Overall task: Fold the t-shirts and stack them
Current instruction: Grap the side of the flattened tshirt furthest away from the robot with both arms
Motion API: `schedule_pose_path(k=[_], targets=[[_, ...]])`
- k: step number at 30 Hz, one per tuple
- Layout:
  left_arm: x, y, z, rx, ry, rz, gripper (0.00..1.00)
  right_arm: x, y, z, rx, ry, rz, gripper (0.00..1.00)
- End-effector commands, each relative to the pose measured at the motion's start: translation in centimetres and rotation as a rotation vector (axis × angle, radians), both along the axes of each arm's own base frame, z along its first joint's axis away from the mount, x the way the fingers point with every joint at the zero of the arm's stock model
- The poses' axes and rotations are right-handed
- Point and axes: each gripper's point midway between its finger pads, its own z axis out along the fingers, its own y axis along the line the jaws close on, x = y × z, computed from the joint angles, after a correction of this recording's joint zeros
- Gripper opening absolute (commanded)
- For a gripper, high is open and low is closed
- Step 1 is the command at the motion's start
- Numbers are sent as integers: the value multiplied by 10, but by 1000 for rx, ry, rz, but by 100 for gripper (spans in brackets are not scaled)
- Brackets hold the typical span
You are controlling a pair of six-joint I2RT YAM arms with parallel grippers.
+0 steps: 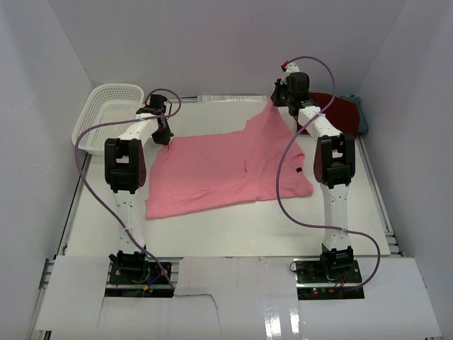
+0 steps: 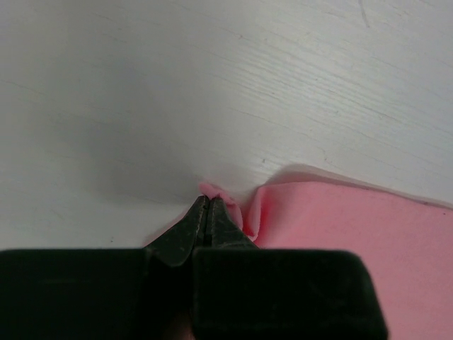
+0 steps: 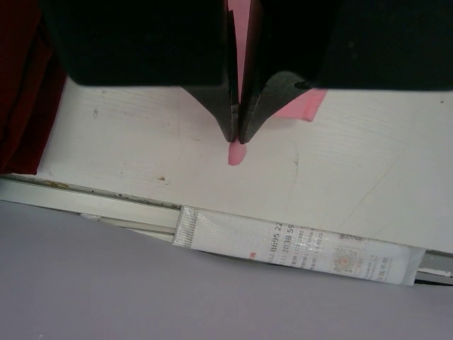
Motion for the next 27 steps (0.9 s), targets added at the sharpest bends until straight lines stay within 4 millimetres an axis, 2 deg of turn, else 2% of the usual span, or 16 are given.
schedule_pose_path(k=[1, 9, 14, 20, 27], targets=[[-1, 15, 51, 48, -80, 30, 0, -1, -3, 32, -8, -75, 21, 8], [-9, 35, 67, 135, -95, 101, 0, -12, -5, 27, -23, -55, 27, 8], [-13, 40, 83, 158, -125, 122, 0, -18, -5, 22, -23, -40, 37, 8], [-21, 43, 84, 168, -118, 134, 0, -22, -5, 31, -27, -61, 50, 8], [-28, 46, 86, 175, -119, 149, 0, -33, -7, 50, -23, -105, 57, 8]])
